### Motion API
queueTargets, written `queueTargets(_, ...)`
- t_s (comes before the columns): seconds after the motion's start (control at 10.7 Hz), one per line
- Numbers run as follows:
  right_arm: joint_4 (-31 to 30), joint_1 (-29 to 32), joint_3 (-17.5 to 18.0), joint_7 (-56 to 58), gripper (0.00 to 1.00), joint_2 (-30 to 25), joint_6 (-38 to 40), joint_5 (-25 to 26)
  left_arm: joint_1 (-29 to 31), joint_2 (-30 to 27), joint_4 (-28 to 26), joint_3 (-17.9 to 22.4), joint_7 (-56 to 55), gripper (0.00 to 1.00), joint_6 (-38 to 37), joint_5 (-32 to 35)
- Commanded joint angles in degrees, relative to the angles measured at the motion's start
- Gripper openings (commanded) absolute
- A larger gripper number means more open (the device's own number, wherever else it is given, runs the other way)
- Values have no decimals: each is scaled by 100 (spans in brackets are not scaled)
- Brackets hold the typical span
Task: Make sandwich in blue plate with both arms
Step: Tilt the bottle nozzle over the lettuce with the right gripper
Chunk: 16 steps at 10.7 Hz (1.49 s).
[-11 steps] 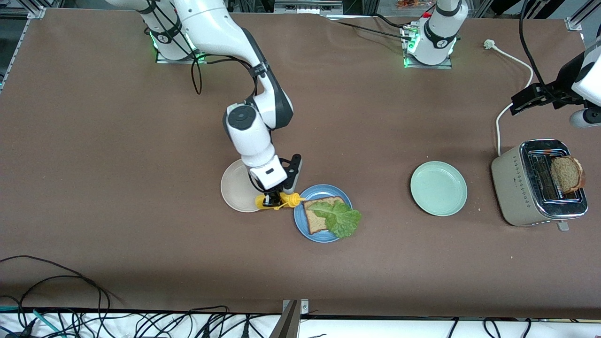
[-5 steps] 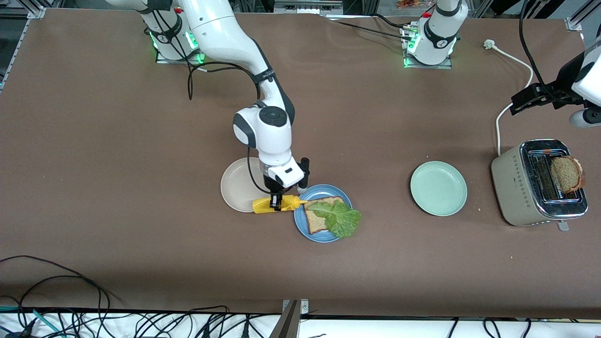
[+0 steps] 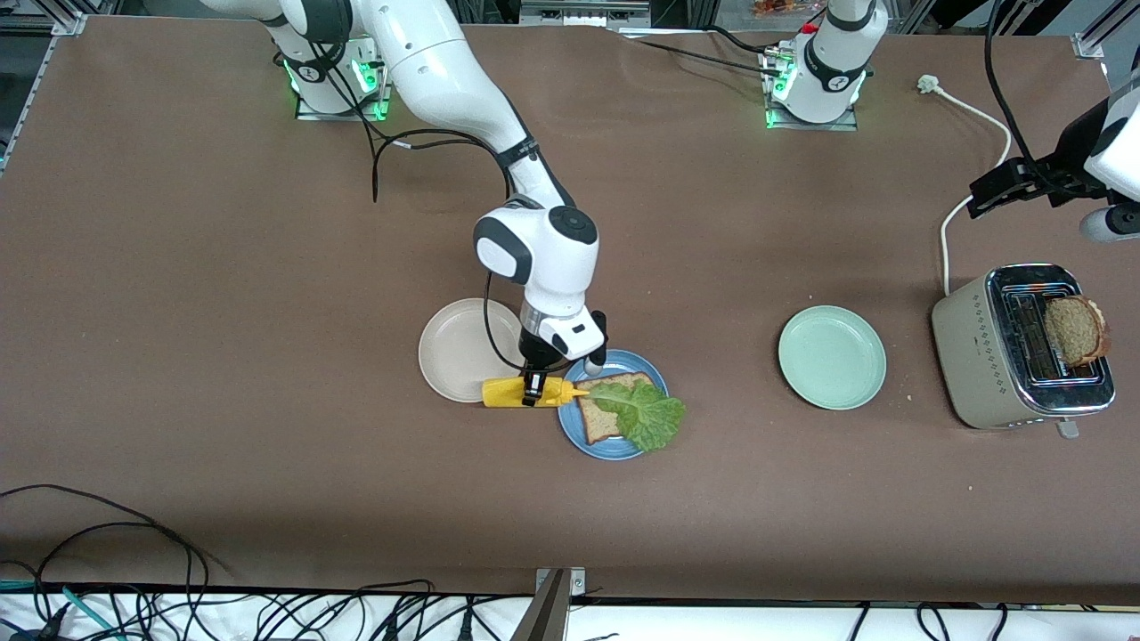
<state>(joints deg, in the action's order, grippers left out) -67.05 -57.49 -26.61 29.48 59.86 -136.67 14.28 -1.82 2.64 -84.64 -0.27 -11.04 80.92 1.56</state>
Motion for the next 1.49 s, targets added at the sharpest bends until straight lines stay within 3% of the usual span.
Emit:
queueTargets(0.0, 298, -262, -125, -863, 0, 228, 562, 986, 15, 34, 141, -8, 58, 100, -112, 2)
queueTargets(0.84, 385, -272, -151, -971, 0, 264, 580, 1104, 15, 69, 132, 10, 67, 100, -86, 2)
queueTargets(1.12, 377, -211, -187, -525, 0, -341, 938, 78, 15, 218, 132, 10, 75, 100, -59, 54)
queueTargets(1.4, 289, 26, -151, -15, 0, -1420, 1869, -1107, 15, 350, 141, 27, 75, 100, -59, 107)
